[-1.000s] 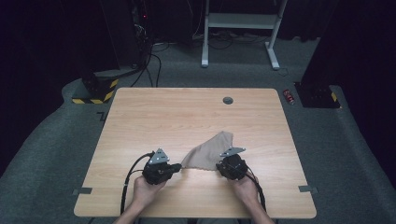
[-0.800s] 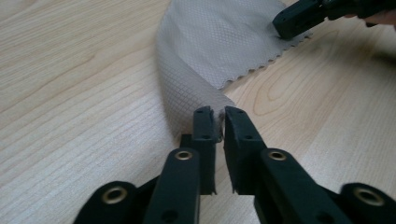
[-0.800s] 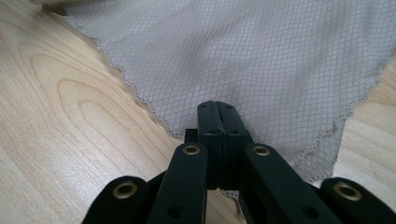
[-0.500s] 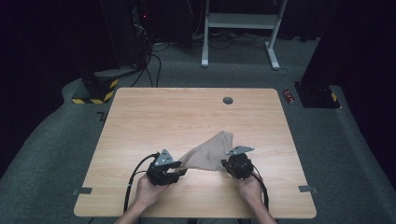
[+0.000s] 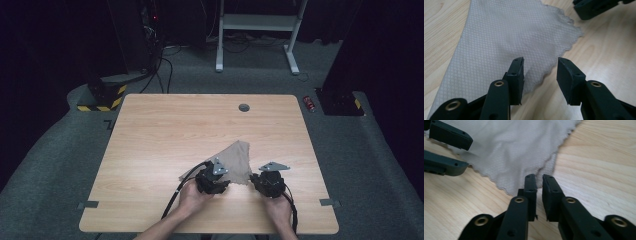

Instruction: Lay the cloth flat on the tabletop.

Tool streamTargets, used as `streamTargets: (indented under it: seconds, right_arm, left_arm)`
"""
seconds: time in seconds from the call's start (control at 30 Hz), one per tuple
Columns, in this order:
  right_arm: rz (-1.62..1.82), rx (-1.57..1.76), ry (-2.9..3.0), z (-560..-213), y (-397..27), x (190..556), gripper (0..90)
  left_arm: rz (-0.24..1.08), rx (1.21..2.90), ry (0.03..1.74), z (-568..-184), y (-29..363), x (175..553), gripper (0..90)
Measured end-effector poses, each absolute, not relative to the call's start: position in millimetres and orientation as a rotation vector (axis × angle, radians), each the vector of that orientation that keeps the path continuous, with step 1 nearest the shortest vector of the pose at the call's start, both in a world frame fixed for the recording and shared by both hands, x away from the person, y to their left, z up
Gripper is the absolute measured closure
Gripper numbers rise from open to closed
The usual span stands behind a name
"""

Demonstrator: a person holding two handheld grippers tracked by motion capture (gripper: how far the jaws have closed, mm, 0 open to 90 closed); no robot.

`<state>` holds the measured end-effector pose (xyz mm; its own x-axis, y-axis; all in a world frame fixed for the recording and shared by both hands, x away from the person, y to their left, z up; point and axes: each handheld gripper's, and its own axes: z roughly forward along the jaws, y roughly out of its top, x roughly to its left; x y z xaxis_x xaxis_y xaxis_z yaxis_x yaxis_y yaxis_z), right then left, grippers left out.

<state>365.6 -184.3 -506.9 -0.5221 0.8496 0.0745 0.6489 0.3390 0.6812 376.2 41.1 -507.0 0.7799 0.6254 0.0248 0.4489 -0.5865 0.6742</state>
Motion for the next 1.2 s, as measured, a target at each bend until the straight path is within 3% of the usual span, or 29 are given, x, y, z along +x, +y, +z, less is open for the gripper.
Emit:
streamTargets:
  seconds: [0.1,0.27,0.4,0.7,0.9,1.03,1.2]
  right_arm:
    - [0.979,1.358,2.288,-511,-187,366,75.9]
    - [1.012,1.360,2.248,-518,-185,368,73.3]
    - [1.011,1.359,2.234,-519,-184,367,72.8]
    - [0.960,1.263,2.201,-523,-182,358,68.2]
    - [0.962,1.258,2.206,-523,-183,358,67.3]
    - [0.959,1.259,2.203,-523,-183,358,66.1]
    - [0.959,1.268,2.198,-523,-183,358,64.7]
  left_arm:
    - [0.354,2.312,0.794,-510,40,378,62.8]
    - [0.347,2.321,0.811,-508,43,382,80.5]
    - [0.341,2.339,0.812,-506,42,385,87.0]
    - [0.244,2.291,0.829,-489,53,392,88.1]
    - [0.146,2.163,0.932,-469,69,409,88.1]
    - [0.071,2.195,0.923,-470,69,412,87.7]
    - [0.088,2.259,0.875,-475,60,405,87.4]
